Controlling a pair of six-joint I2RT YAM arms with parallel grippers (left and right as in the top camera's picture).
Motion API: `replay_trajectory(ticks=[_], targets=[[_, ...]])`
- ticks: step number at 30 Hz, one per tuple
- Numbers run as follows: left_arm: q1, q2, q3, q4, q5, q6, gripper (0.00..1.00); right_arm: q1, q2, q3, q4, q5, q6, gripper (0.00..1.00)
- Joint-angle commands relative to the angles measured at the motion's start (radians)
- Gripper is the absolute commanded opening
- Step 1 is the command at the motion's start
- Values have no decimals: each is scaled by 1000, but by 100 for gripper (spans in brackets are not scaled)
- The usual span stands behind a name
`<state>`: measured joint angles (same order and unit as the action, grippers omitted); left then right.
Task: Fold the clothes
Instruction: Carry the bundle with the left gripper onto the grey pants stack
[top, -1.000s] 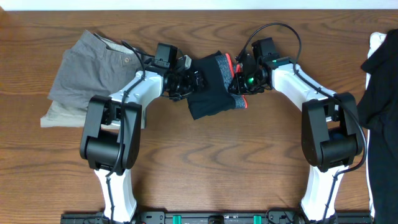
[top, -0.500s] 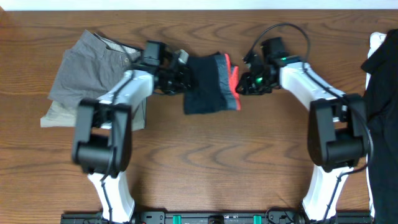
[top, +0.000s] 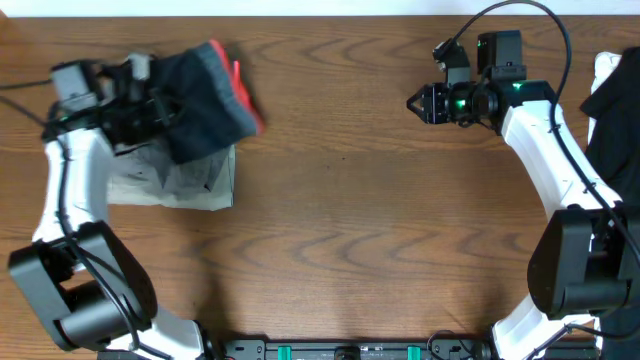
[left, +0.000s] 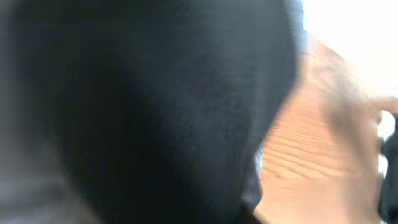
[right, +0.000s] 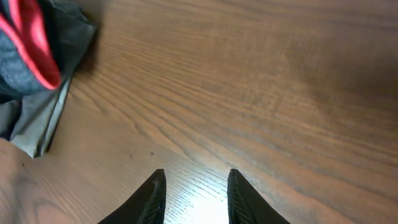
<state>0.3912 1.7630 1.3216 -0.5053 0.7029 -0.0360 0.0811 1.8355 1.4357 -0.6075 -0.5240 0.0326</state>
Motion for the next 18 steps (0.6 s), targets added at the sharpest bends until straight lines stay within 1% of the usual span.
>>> replay_trajectory(ticks=[1, 2, 3, 4, 5, 6, 7, 12, 15, 17, 18], targets=[[80, 22, 5, -26, -117, 43, 24, 6, 1, 3, 4, -15, -19, 31], [93, 22, 5, -34, -143, 43, 24, 6, 1, 3, 4, -15, -19, 31], [111, 23, 5, -43, -174, 43, 36, 6, 1, 3, 2, -15, -18, 31], [125, 23, 5, -49, -185, 43, 58, 6, 1, 3, -1, -15, -19, 31], [138, 21, 5, -53, -185, 43, 75, 6, 1, 3, -6, -15, -19, 31], [151, 20, 5, -57, -184, 43, 96, 6, 1, 3, -12, -15, -19, 31], [163, 17, 6, -69, -184, 40, 98, 4, 1, 3, -19, -15, -19, 32], [199, -42, 39, -200, -179, 45, 98, -5, -9, 3, -43, -15, -19, 37], [193, -125, 73, -271, -105, 127, 98, -16, -51, 3, -43, -15, -46, 44], [172, -212, 90, -314, -93, 168, 98, -23, -98, 3, -44, -15, -66, 47], [158, -265, 95, -336, -93, 192, 98, -27, -130, 3, -45, -14, -79, 50]])
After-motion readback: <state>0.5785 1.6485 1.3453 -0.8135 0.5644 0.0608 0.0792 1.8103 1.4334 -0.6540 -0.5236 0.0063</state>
